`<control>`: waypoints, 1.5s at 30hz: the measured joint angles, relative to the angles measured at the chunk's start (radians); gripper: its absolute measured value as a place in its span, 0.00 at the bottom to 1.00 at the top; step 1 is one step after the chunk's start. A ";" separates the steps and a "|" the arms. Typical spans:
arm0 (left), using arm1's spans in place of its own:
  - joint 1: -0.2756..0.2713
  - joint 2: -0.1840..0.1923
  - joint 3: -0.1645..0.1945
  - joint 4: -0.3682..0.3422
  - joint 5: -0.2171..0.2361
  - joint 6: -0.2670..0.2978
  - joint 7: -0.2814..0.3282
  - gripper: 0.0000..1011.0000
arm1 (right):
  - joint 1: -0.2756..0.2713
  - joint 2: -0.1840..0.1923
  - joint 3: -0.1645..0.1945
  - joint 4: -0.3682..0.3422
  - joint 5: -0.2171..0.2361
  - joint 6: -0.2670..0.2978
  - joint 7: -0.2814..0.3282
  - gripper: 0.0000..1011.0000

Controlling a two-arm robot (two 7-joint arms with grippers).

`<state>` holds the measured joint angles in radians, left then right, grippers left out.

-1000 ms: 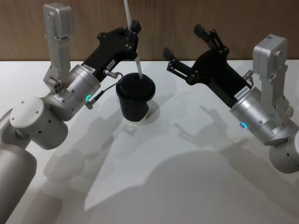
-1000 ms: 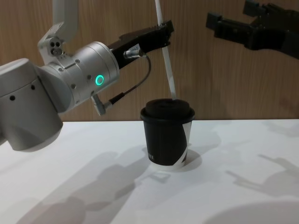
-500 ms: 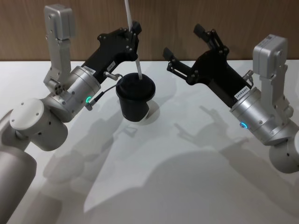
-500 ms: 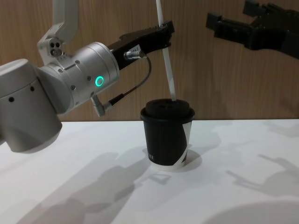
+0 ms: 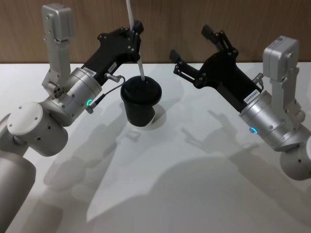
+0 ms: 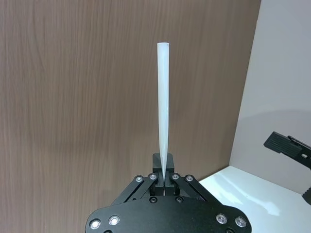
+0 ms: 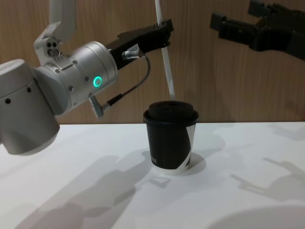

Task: Pick up the straw with one hand, pass it to the other hand, and insert it into the cup.

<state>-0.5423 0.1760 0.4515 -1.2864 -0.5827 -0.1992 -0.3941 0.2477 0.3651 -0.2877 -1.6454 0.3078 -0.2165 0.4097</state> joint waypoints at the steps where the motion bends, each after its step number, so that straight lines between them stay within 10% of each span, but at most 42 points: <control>1: 0.000 0.000 -0.001 0.001 0.001 0.000 -0.001 0.01 | 0.000 0.000 0.000 0.000 0.000 0.000 0.000 0.99; 45: -0.023 -0.032 -0.013 0.076 0.033 0.039 -0.033 0.05 | 0.000 0.000 0.000 0.000 0.000 0.000 0.000 0.99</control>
<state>-0.5653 0.1442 0.4385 -1.2099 -0.5500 -0.1598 -0.4274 0.2477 0.3651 -0.2877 -1.6454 0.3078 -0.2165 0.4097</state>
